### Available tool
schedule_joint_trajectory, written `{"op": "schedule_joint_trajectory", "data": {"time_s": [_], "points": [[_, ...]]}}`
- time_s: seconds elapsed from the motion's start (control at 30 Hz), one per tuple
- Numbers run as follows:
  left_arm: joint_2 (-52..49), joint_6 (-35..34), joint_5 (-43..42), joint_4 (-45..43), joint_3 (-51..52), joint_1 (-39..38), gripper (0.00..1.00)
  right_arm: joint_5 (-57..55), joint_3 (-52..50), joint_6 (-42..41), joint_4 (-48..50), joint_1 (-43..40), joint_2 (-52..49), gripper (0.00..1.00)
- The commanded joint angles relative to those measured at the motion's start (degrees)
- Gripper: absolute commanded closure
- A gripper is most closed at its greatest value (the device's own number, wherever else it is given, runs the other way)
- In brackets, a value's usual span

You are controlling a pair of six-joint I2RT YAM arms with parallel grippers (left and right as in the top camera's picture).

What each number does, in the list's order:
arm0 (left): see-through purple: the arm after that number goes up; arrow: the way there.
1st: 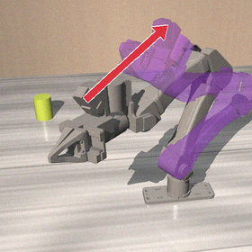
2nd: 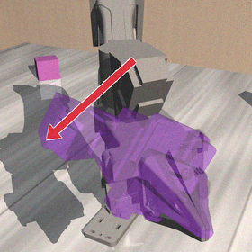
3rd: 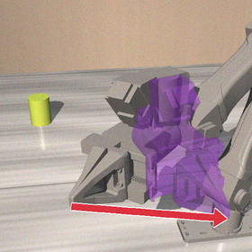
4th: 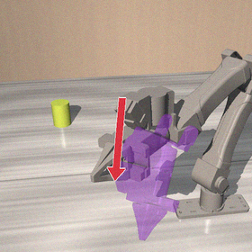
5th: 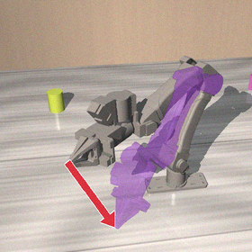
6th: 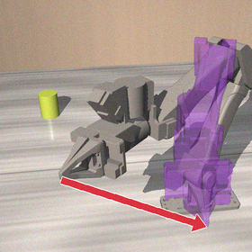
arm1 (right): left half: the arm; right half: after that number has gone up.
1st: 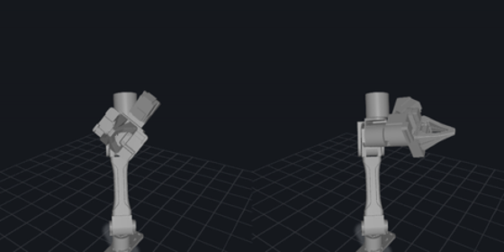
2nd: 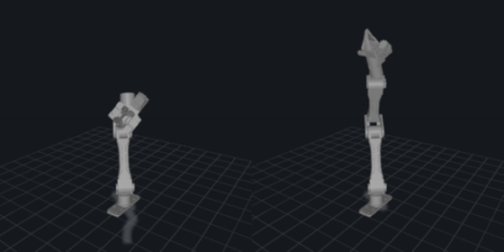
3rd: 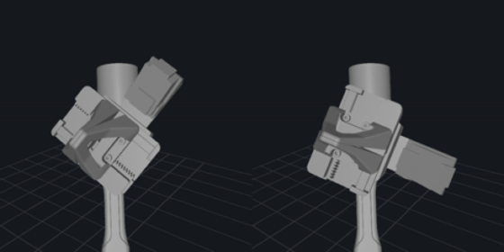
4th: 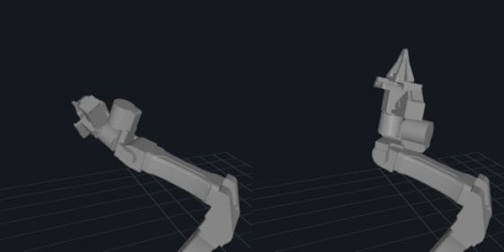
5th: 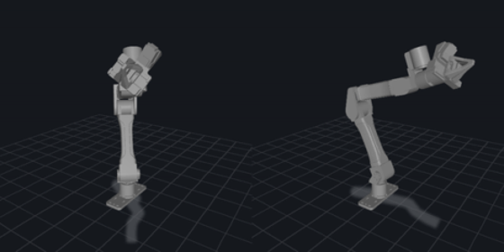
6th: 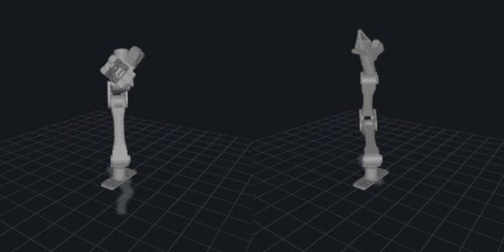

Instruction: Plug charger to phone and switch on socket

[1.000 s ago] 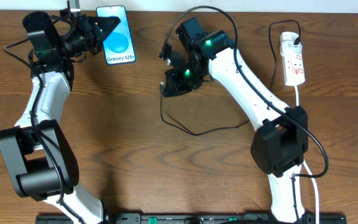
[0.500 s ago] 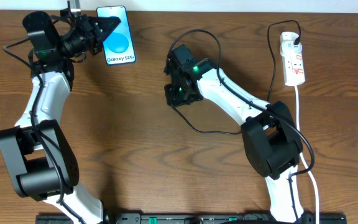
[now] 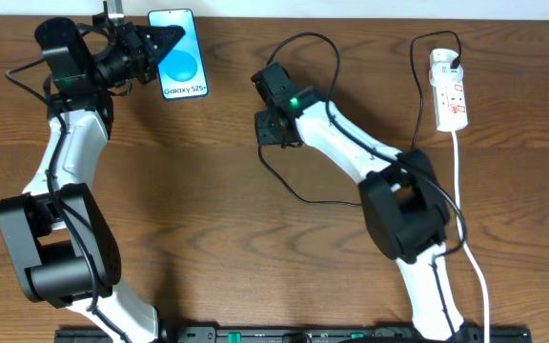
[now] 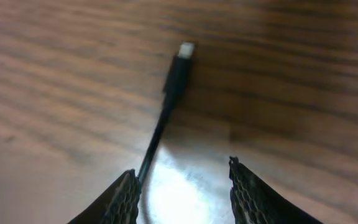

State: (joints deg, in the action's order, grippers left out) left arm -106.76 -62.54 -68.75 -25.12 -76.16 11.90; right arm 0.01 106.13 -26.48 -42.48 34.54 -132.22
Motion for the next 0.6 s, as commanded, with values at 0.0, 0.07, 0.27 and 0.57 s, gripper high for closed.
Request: {"op": "schedule_joint_trajectory", "data": {"time_s": [0.0,0.07,0.27,0.57], "points": [[0.24,0.98,-1.38,-0.70,-0.70,0.20,0.93,-5.70,9.49,2.05,-4.37,1.79,-4.46,0.51],[0.24,0.98,-1.40,-0.70,-0.70,0.20,0.93,-6.56,14.91,3.21,-7.63,1.88,-7.43,0.51],[0.26,1.20,-1.42,-0.70,-0.70,0.20,0.93,-6.97,25.46,3.37,-13.42,1.97,-15.54,0.54],[0.24,1.42,-1.79,-0.72,-0.70,0.20,0.93,-7.19,26.23,0.31,-13.68,1.99,-16.63,0.57]]}}
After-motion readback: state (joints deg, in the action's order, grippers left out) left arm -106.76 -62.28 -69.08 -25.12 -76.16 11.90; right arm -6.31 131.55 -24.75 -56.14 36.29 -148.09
